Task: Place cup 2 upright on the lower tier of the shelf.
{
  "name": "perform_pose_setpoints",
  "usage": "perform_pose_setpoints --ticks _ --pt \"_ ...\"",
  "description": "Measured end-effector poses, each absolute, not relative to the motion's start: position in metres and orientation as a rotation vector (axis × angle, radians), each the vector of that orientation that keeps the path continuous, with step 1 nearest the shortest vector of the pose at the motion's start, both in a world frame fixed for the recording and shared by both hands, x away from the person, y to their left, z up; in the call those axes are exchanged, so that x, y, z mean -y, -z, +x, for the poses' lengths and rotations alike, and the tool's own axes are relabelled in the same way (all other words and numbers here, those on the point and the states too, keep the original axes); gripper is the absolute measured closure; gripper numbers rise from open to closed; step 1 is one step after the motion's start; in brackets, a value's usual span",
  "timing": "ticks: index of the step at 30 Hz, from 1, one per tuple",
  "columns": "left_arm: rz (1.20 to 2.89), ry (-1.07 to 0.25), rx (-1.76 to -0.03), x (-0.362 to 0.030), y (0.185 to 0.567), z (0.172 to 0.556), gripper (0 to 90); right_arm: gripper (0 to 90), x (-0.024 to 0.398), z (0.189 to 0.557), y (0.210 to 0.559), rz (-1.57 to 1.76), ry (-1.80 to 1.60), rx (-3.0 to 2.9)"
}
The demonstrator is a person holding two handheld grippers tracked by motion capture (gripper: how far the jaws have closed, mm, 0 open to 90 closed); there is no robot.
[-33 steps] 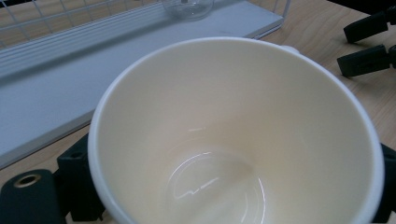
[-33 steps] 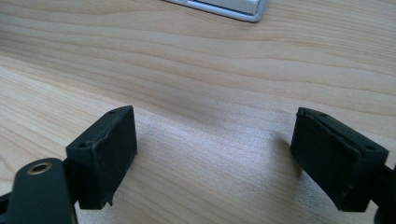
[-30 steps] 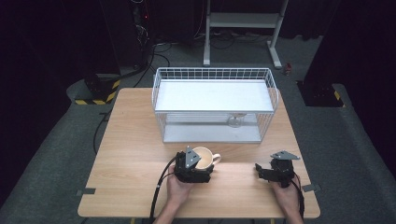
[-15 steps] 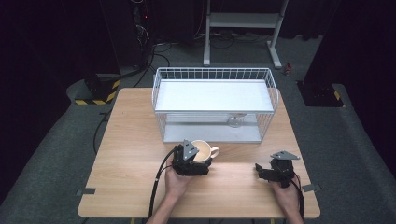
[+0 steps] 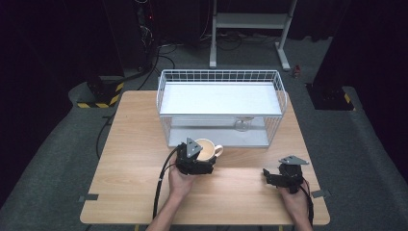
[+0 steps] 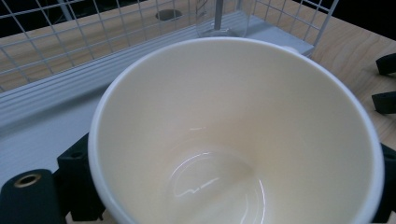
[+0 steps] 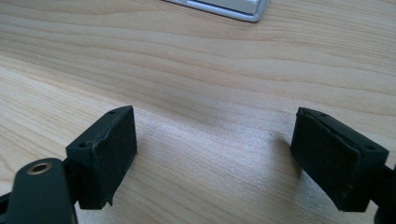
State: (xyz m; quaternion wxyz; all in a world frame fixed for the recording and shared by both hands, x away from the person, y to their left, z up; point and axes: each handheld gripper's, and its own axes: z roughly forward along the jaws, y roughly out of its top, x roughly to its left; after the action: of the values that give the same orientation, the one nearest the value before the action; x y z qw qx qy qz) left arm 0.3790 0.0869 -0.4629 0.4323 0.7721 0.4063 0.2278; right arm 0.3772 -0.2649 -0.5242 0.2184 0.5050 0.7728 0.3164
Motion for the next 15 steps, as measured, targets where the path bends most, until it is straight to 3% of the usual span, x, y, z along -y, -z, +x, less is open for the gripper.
perform_pose_setpoints --ticks 15 --pt "1.900 -0.571 -1.049 -0.091 0.462 0.392 9.9 14.6 0.265 0.377 0.524 1.399 -0.872 -2.140"
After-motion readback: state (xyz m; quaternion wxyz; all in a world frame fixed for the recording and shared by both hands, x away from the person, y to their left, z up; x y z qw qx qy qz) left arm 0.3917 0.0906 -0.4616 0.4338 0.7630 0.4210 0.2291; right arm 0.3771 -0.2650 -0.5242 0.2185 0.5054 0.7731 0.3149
